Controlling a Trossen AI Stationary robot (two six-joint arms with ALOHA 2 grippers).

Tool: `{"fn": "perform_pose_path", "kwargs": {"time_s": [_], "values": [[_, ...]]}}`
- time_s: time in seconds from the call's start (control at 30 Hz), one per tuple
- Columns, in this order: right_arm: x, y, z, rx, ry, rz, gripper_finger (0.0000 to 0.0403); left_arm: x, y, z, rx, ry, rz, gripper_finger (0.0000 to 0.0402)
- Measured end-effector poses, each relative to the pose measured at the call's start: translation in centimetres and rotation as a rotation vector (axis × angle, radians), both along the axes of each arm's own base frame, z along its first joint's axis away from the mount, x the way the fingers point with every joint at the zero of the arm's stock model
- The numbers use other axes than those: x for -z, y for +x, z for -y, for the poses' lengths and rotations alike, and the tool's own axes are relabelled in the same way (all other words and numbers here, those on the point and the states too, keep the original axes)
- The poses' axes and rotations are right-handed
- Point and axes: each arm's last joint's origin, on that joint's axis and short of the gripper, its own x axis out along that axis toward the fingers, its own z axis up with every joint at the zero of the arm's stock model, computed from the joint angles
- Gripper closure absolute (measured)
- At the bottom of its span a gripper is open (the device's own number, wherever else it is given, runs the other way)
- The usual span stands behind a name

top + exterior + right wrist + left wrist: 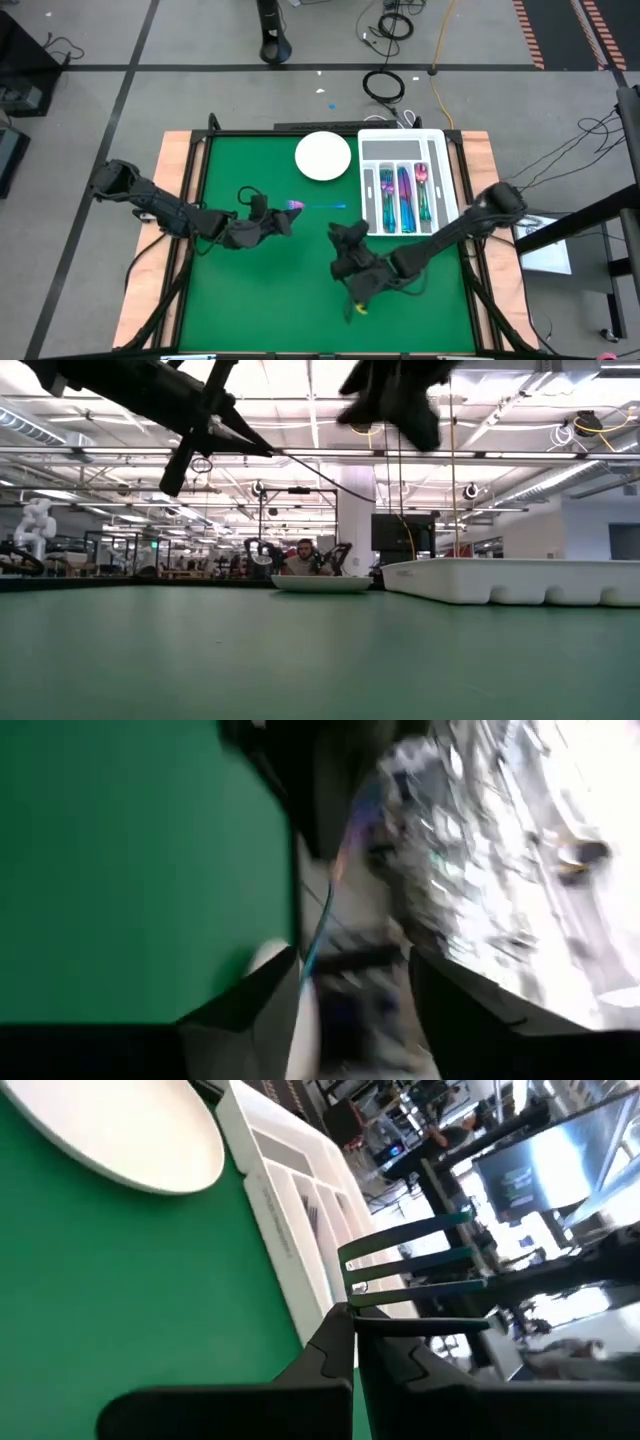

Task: Sort silverware
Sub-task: Put the iridescent fork into the white silverware tray

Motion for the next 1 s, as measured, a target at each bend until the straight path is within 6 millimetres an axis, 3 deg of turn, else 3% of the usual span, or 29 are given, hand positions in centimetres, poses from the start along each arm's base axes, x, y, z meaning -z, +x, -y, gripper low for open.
{"fn": "perform_pose_path", "kwargs": {"time_s": [0.13, 0.27, 0.33, 0.4, 0.6, 1.0], "values": [[-4.4, -2.7, 0.3, -0.176, 0.311, 0.077, 0.0203, -0.4, 0.1, -0.6, 0.084, 0.052, -0.037, 0.0400], [-8.6, -5.2, 5.5, -0.250, 0.921, 0.111, 0.0203, -1.3, 0.1, -0.7, 0.232, 0.148, -0.064, 0.0401], [-9.2, -5.6, 7.8, -0.288, 1.177, 0.124, 0.0207, -2.4, 0.3, -0.4, 0.297, 0.207, -0.056, 0.0401], [-9.1, -5.6, 9.0, -0.340, 1.321, 0.142, 0.0210, -3.5, 0.7, -0.2, 0.366, 0.292, -0.055, 0.0401], [-7.6, -5.1, 10.3, -0.411, 1.457, 0.154, 0.0213, -6.1, 1.5, 0.7, 0.496, 0.443, -0.076, 0.0401], [-5.8, -2.9, 10.3, -0.436, 1.466, 0.171, 0.0218, -6.1, 1.6, 0.9, 0.543, 0.462, -0.136, 0.0402]]}}
